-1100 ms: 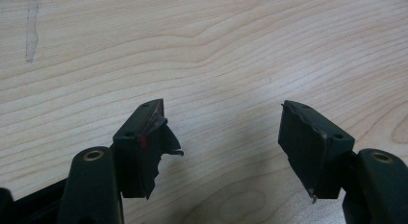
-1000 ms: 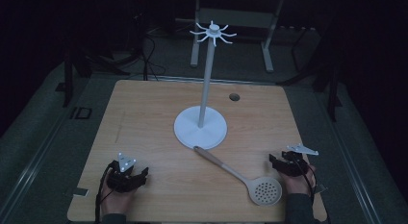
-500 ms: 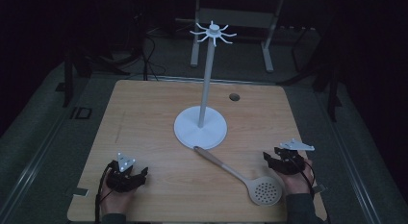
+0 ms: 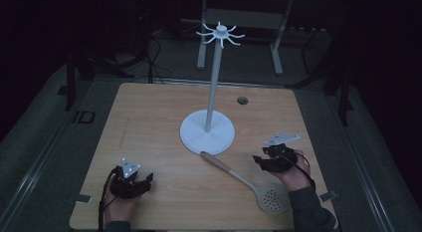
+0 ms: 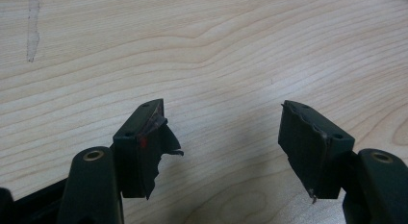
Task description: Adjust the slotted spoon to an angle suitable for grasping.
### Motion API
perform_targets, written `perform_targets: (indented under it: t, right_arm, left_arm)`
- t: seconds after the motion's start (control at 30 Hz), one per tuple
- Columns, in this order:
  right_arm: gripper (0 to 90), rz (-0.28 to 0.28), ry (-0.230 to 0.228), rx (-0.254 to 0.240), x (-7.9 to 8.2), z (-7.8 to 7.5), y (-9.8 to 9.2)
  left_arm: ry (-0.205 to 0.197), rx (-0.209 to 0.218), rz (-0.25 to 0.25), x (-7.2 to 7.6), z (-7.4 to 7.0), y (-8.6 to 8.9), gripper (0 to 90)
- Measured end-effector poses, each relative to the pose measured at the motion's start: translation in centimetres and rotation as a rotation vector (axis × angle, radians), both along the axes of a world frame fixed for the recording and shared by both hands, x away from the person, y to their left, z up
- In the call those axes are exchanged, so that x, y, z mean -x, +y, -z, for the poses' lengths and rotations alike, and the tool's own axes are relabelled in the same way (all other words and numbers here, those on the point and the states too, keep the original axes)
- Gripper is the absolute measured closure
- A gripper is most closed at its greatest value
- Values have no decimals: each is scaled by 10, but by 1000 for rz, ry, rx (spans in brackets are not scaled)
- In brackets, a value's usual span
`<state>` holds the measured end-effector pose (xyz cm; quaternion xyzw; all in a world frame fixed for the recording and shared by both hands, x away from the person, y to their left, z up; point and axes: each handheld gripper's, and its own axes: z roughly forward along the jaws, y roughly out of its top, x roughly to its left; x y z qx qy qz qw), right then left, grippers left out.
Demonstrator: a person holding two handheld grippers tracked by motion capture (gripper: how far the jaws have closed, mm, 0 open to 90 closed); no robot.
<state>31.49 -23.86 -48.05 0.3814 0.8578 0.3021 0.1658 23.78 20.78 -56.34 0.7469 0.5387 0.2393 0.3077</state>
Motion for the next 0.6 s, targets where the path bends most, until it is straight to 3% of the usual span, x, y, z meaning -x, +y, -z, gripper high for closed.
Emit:
perform_targets:
  t: [0.13,0.3,0.33,0.6]
  right_arm:
    - [502,-59,39,48,-5,-5,17]
    - [569,-132,80,99,-9,-6,35]
    - [603,-184,92,138,-11,-6,49]
    - [623,-263,132,207,-14,2,77]
  left_arm:
    - [1,-3,3,0,0,0,340]
    - [1,-2,4,0,0,1,340]
    - [1,-3,4,0,0,1,340]
    - [0,-1,4,0,0,1,340]
